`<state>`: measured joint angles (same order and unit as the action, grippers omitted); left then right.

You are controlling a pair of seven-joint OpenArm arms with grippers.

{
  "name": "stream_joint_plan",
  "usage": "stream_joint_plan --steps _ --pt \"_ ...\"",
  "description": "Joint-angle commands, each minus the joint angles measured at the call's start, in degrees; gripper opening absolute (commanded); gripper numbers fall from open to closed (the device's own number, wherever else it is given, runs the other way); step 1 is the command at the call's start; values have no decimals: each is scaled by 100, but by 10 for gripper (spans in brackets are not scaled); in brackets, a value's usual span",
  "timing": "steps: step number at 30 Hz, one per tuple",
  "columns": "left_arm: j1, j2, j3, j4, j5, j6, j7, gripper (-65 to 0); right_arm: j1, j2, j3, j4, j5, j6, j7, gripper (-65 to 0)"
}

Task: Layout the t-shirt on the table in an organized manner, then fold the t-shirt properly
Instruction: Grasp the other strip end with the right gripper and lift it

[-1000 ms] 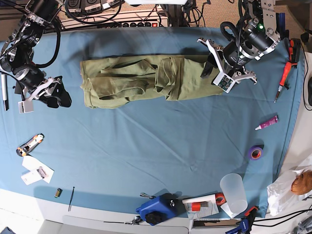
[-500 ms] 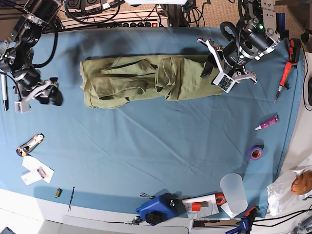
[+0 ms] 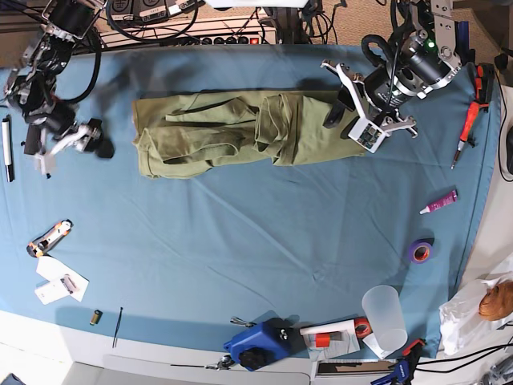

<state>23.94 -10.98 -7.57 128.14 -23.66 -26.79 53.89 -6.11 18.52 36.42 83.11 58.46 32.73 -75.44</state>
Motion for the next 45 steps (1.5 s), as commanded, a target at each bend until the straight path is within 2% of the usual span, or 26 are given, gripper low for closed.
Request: stream_joint_plan --steps 1,3,6,13,19,22,27,33,35,38,41,45 --pt "-15 -13 -11 103 -79 -4 -122 -437 57 101 28 -52 437 205 15 -286" --pt "-13 -13 -11 103 -79 -4 -122 -437 57 101 28 -330 944 501 -184 -286" --pt "-15 -13 -11 103 -79 -2 -122 -437 57 101 28 -448 1261 643 -372 -286" --pt "-15 -13 -11 103 -81 -4 -125 -437 59 66 28 -448 1294 667 -369 -286" --pt "-13 -13 -11 103 -81 -4 -125 -437 59 -234 -208 -448 1281 697 -365 -286" --pt "-15 -15 -11 103 -81 -4 -125 -437 96 -313 -579 -446 1086 727 -319 -286" --pt "-13 -13 -11 103 -81 -4 -122 -437 315 -485 -942 -446 168 727 254 -286" --pt "-15 -13 -11 103 -79 -4 -122 -437 428 -586 -988 -446 144 727 120 -287" --pt "-13 -13 -11 103 -81 -4 -122 -437 422 -581 -986 -446 144 727 15 -350" --pt "-15 -13 -11 103 -81 -4 -122 -437 422 -581 -986 -446 144 727 -20 -536" --pt "-13 -13 -11 103 -81 -2 -122 -437 422 -581 -986 -446 142 727 -15 -650" --pt "-13 -13 -11 103 -81 -2 -122 -437 435 -562 -981 -435 -227 727 168 -650"
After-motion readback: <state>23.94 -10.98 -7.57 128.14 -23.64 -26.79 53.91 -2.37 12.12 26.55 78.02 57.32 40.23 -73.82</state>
